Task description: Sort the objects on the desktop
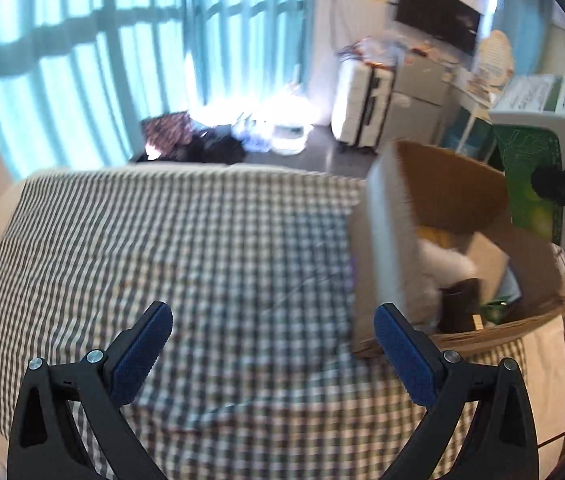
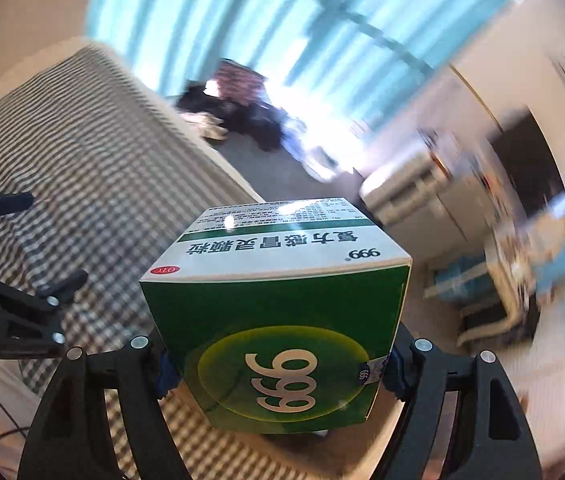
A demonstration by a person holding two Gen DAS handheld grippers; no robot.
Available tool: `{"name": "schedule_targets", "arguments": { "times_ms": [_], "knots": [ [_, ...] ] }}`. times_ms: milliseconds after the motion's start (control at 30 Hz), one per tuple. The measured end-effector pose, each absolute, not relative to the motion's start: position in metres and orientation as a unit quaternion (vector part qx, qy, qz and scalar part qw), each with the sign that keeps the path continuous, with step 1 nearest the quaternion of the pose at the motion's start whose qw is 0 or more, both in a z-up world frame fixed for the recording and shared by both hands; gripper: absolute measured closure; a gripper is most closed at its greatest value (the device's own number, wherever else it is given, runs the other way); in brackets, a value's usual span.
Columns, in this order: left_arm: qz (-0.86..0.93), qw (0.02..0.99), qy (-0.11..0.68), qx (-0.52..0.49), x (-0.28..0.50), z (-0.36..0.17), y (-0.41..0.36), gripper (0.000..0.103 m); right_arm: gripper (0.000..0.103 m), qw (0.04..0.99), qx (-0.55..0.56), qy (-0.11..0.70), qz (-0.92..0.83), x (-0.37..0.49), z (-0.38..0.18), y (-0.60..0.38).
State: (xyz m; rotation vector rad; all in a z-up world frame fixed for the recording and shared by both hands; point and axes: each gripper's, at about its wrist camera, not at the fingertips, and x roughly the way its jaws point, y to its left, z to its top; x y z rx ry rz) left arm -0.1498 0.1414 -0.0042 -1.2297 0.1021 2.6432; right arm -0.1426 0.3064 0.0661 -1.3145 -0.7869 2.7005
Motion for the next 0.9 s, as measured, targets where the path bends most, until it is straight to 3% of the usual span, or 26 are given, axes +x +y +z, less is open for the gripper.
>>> {"name": "schedule_targets", "arguments": {
  "times_ms": [167,267,367,900],
  "knots": [
    [0.904,0.13,0.012,-0.408,-0.139,0.007,0.16,0.0,0.022,0.077,-0.422,-0.136,0.893,-0.119,0.056,0.357],
    [0.908,0.113,0.017,-0.403,-0.133,0.016,0.166,0.0,0.012,0.129,-0.399,-0.129,0.899,-0.11,0.052,0.367],
    [0.914,0.109,0.016,-0.39,-0.129,0.024,0.17,0.0,0.012,0.164,-0.365,-0.127,0.908,-0.1,0.052,0.364],
    [0.927,0.098,0.036,-0.36,-0.12,0.036,0.172,0.0,0.0,0.134,-0.309,0.072,0.939,-0.038,0.047,0.379]
  ]
}}
